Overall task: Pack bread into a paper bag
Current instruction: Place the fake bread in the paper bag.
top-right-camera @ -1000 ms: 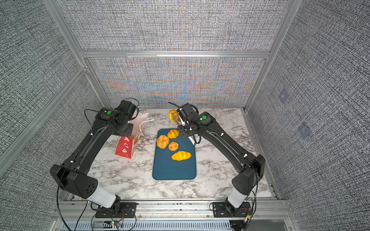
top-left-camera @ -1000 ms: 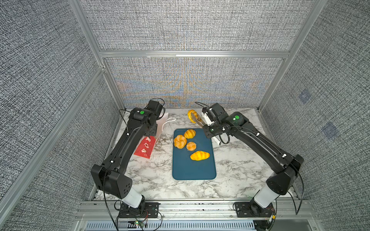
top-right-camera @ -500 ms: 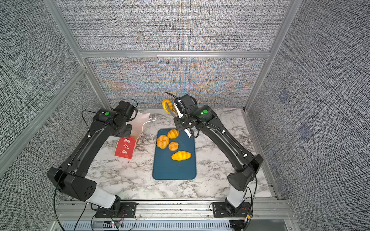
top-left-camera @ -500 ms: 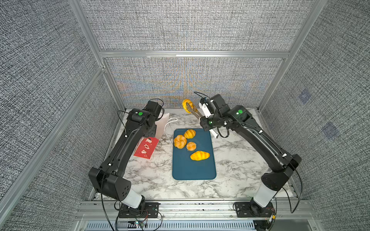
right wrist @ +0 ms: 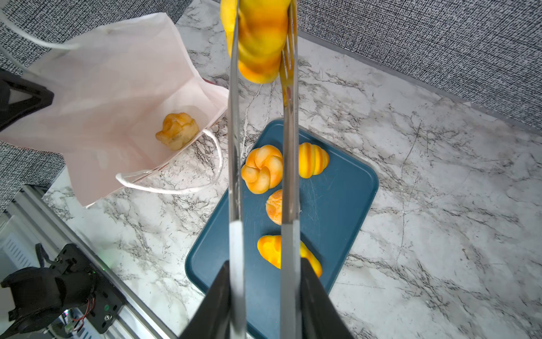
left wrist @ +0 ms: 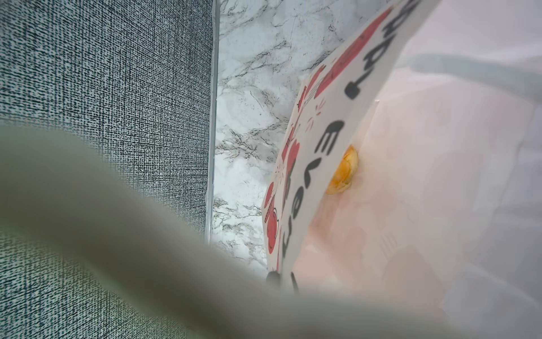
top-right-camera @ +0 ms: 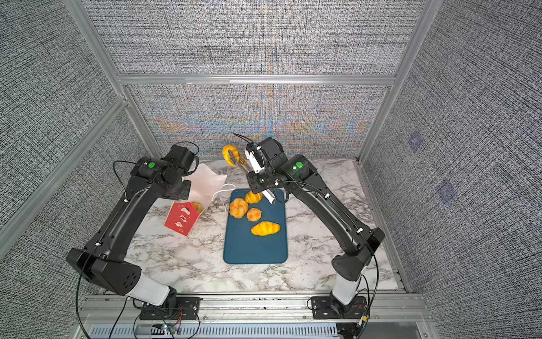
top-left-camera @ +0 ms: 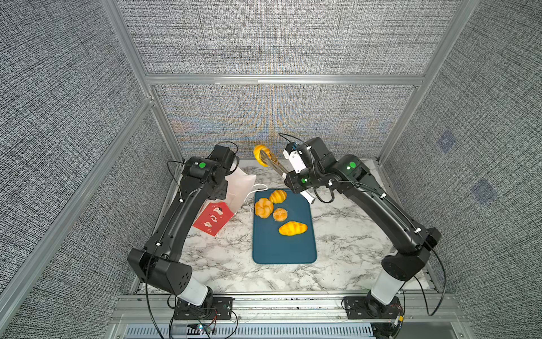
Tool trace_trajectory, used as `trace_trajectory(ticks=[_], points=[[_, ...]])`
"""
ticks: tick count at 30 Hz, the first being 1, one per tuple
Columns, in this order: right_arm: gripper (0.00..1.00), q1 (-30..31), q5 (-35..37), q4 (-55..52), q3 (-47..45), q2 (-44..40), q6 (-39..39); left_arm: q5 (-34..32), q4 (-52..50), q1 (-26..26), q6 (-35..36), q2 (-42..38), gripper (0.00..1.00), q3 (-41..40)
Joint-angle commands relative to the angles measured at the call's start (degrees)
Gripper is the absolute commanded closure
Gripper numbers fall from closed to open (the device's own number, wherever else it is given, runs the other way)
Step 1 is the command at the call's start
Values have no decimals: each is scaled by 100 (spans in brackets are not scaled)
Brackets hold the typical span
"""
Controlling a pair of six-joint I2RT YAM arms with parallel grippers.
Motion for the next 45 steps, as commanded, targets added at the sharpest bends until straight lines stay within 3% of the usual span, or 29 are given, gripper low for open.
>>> trace_trajectory(ticks=[1, 22, 45], points=[[66, 77, -178, 206, 63, -91, 37, -53, -100, -15, -63, 16, 98, 132], [66, 882, -408, 267, 197, 25, 230, -70, -172, -23, -45, 176, 98, 430], [66, 963, -197, 26, 288, 23, 126, -48, -83, -23, 40, 314, 98, 508]])
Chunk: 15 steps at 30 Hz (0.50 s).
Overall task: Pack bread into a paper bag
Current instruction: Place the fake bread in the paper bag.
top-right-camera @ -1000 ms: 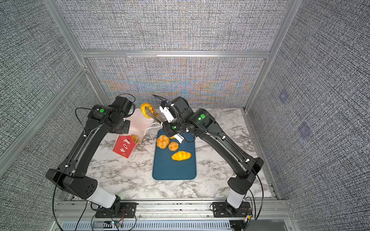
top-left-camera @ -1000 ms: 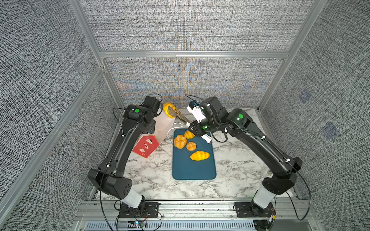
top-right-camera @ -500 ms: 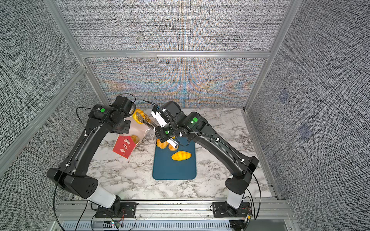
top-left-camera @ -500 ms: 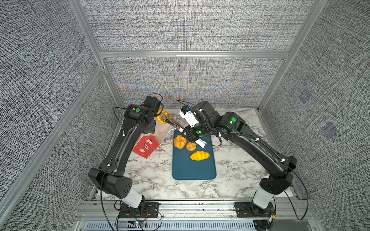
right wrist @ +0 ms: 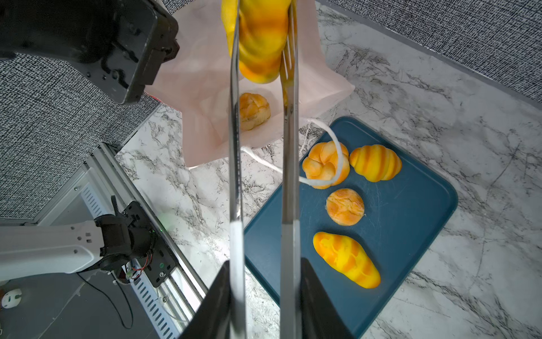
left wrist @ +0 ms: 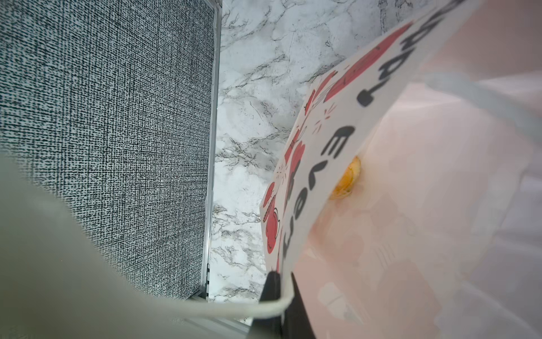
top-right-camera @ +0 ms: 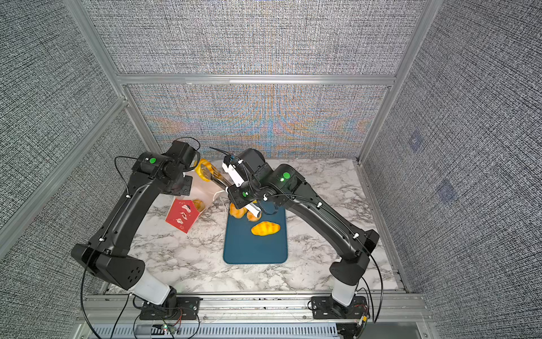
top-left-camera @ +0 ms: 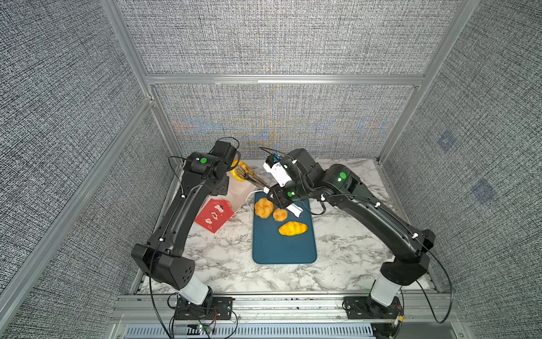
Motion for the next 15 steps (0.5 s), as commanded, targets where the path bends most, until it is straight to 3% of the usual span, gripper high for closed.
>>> trace_trajectory(ticks=[1, 15], points=[[66, 2, 131, 21, 103, -49, -89, -41, 25, -2, 39, 23, 98, 56], [66, 2, 231, -62, -50, -201, -161, -50, 29, -2, 39, 59, 98, 81]])
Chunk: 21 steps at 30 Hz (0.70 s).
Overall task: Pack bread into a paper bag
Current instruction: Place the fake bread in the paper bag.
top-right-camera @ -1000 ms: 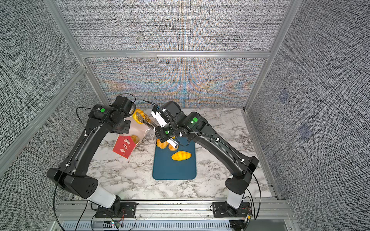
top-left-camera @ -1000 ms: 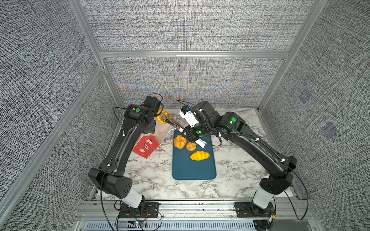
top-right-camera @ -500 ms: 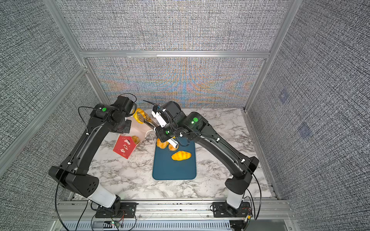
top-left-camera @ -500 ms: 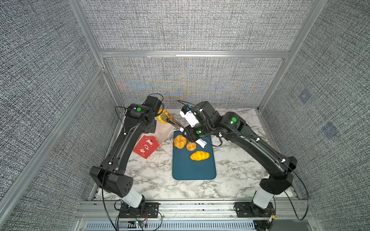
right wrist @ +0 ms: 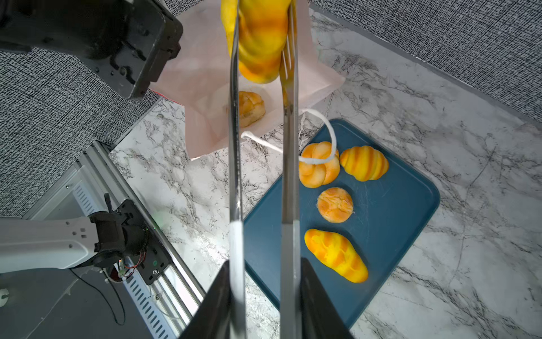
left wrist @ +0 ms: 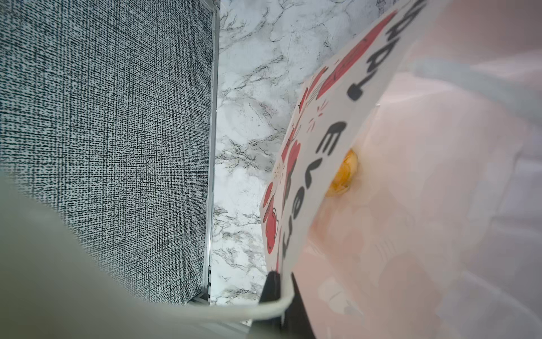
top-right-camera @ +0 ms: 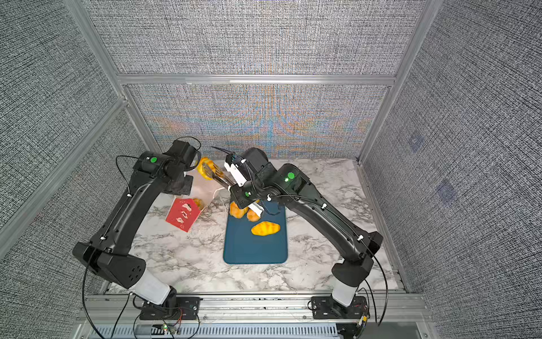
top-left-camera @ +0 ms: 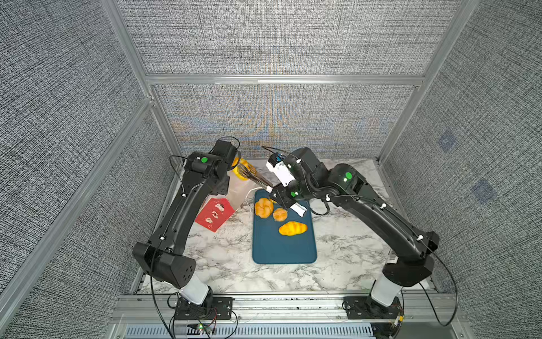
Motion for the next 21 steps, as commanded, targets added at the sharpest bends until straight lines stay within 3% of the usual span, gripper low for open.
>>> trace_trajectory(ticks=[1, 21], points=[[66, 0, 59, 102, -126, -96, -38, -45, 19, -2, -27, 21, 98, 39], [63, 1, -29, 399, -553, -192, 14, -34, -27, -2, -55, 48, 98, 129]])
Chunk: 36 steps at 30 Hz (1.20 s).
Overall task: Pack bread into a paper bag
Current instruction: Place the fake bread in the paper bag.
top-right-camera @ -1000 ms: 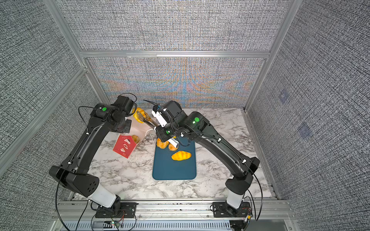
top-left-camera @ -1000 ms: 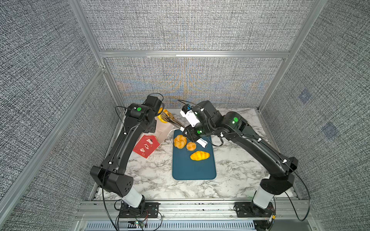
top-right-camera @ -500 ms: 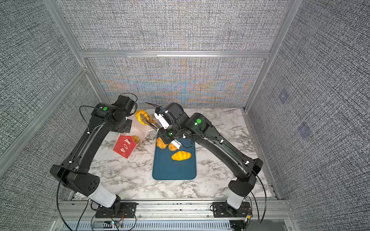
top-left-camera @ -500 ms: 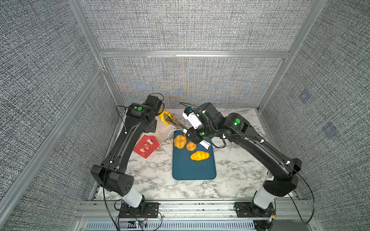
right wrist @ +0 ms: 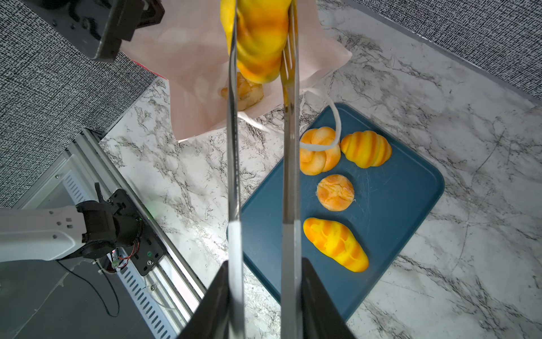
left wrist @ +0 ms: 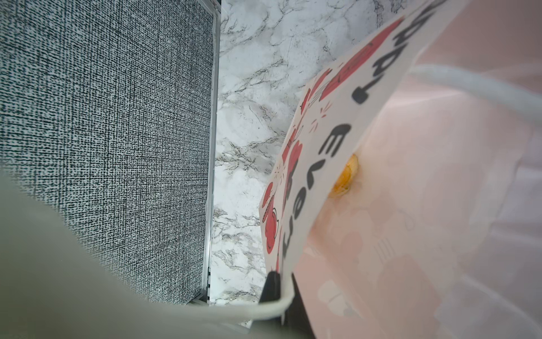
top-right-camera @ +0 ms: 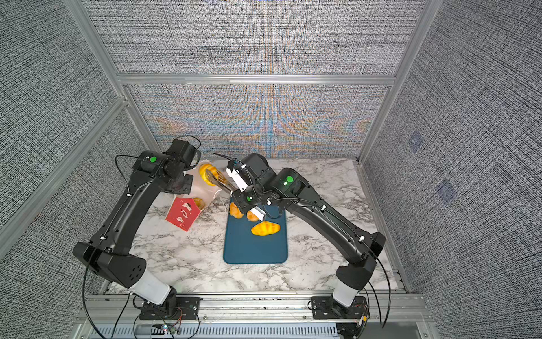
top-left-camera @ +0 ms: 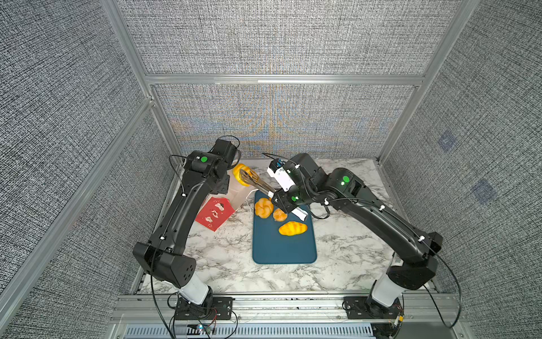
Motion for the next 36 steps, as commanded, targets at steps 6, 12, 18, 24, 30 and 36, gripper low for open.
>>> trace_trajectory(ticks=[6, 12, 18, 24, 30, 36], points=[[56, 1, 30, 187, 171, 68, -34, -22, -14, -2, -45, 40, 98, 48], [51, -5, 81, 72, 388, 158, -84, -3, -1, -2, -44, 70, 98, 74], [50, -14, 120, 35, 426, 178, -99, -2, 11, -2, -36, 86, 98, 92], [50, -16, 129, 47, 421, 178, -104, 7, 16, -2, -36, 87, 98, 92], [50, -33, 155, -2, 440, 165, -113, 12, 26, -2, -36, 92, 98, 83], [50, -73, 232, 2, 298, 50, -113, 25, 21, -2, -36, 105, 98, 108]])
